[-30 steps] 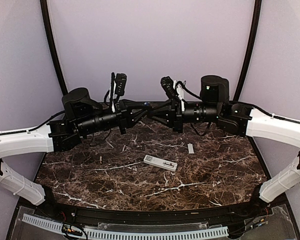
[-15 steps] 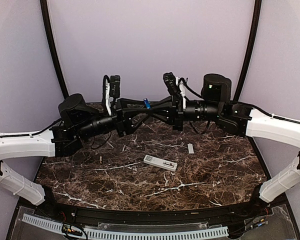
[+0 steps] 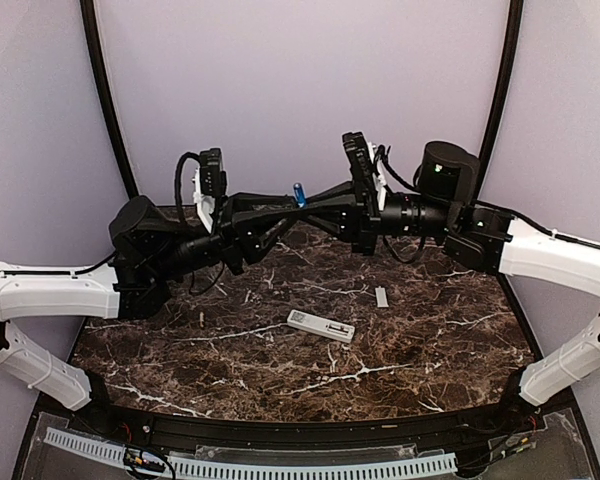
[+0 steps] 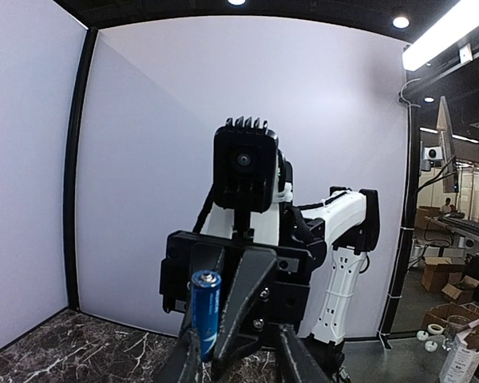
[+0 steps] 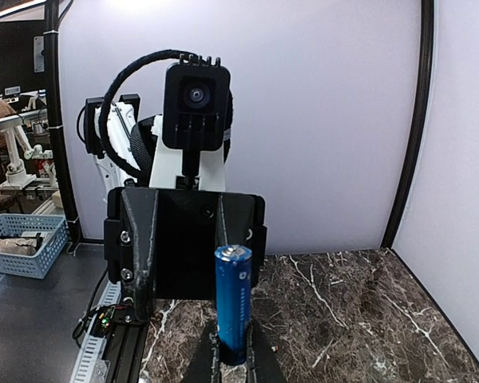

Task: Load the batteries into the remote control
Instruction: Pass from the left arm to the right, then pass from the right arm to the left

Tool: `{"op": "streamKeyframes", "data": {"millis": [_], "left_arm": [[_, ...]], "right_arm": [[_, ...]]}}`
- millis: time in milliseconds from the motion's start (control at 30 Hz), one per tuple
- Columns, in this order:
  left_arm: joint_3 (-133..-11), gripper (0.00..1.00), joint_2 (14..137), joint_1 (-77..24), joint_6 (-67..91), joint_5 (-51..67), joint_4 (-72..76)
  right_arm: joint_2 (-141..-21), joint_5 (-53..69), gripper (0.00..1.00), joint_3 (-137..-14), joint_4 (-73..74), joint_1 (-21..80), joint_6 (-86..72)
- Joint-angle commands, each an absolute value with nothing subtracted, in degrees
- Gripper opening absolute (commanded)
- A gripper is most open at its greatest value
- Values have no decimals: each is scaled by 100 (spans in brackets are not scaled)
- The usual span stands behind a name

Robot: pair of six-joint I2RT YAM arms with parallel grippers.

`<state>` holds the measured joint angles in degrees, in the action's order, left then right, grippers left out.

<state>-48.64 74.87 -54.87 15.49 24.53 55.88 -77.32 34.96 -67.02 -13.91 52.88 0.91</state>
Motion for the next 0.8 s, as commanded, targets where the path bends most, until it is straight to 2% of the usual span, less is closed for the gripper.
{"op": "streamKeyframes", "data": {"millis": [0,300,533,767], "left_arm": [[-5121,28,7597,-5499,1586,2552,5619],[-5385,19,7730,-5493,1644,2515,5402],[-5504,20,7824,-5493,1661,2529,5379],[-5550,15,7843,-5496,1576,2458,5076]], "right_arm": [[-7563,3559,0,-6577,-1571,5335,13],[-7565,3568,0,-6522,-1521,5333,26],[-7550,3543,0,-6544,-1449,5330,53],[-7539,3546,0,-6563,-1450,5333,78]]}}
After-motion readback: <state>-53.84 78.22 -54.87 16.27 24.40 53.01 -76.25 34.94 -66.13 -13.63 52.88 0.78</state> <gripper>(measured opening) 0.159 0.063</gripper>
